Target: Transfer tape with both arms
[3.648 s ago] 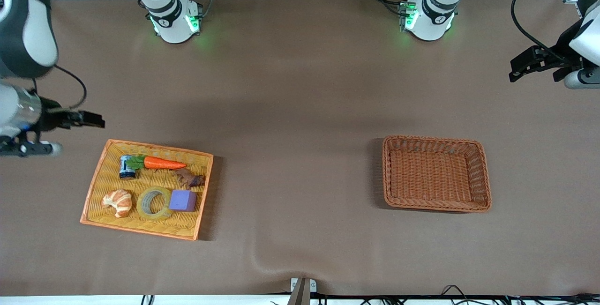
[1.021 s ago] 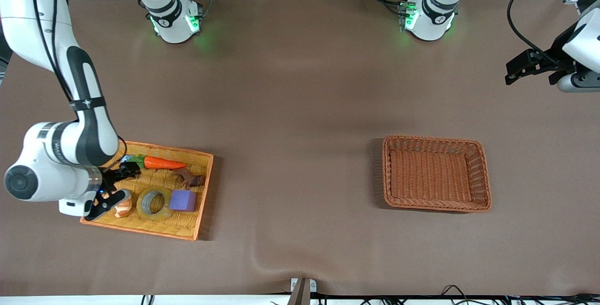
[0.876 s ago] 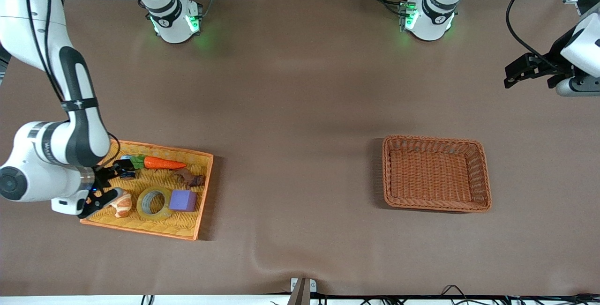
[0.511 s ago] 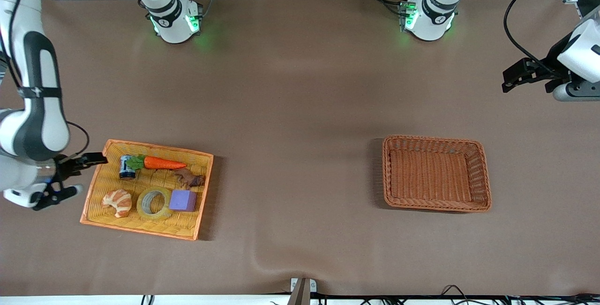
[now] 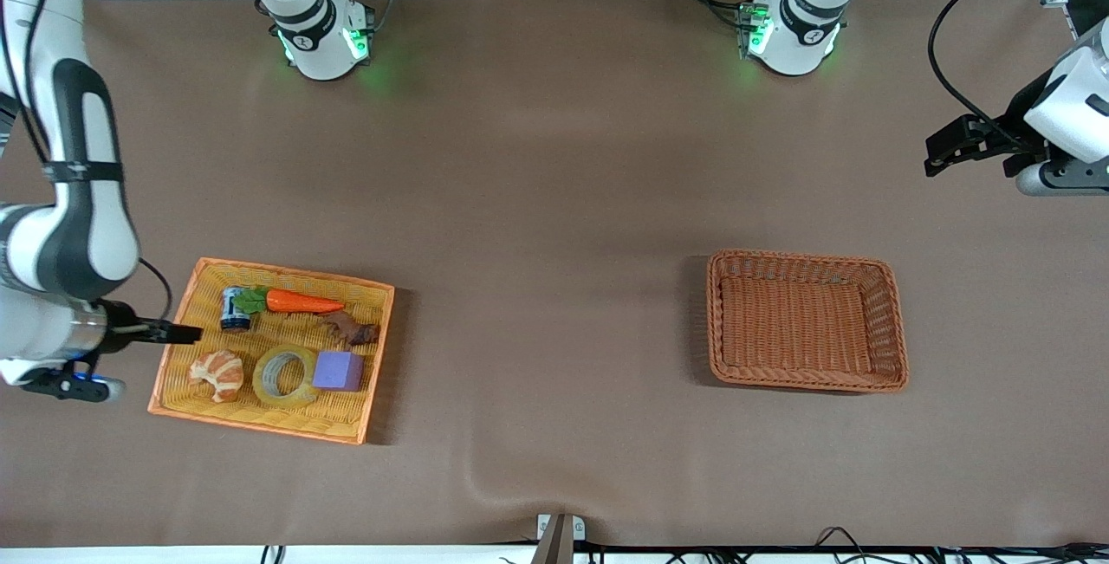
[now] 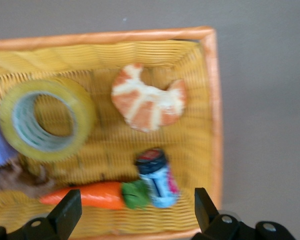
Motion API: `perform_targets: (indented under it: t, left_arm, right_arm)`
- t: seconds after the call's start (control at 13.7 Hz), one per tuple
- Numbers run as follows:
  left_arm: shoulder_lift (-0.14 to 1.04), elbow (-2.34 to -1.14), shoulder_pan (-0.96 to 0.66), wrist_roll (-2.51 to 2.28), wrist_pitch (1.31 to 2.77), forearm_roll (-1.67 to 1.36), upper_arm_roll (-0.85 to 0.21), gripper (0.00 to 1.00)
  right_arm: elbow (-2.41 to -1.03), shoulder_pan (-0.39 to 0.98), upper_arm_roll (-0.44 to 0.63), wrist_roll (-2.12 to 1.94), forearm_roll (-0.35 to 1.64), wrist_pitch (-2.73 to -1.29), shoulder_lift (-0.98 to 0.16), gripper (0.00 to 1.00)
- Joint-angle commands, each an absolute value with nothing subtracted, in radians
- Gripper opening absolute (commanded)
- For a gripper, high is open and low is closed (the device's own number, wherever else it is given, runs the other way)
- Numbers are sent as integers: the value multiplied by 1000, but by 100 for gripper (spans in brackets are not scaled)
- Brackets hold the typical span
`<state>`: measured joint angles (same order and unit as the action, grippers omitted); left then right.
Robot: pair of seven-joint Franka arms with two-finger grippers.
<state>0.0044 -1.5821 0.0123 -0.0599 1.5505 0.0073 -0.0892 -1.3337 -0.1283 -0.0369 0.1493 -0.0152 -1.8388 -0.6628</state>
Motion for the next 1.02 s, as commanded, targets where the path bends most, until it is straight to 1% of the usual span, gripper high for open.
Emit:
perform_targets:
  t: [0.0, 0.29, 0.44, 0.73, 0.95]
  left_arm:
    - [-6, -1586, 12, -40, 1560, 8, -89, 100]
    - [-3, -1583, 12, -40, 1562, 6, -92, 100]
    - [-5, -1585, 12, -38, 1562, 6, -94, 100]
    - [-9, -1586, 11, -38, 1560, 6, -100, 100]
    - [-3, -1589, 11, -43, 1566, 6, -118, 100]
  right_arm:
    - [-1316, -68, -37, 320, -25, -1891, -689, 100]
    - [-1319, -64, -32, 376, -34, -2060, -776, 100]
    - [-1318, -66, -32, 388, -32, -2069, -788, 100]
    - [-1321, -32, -32, 561, -29, -2071, -815, 100]
    - [-1325, -31, -32, 557, -29, -2072, -825, 100]
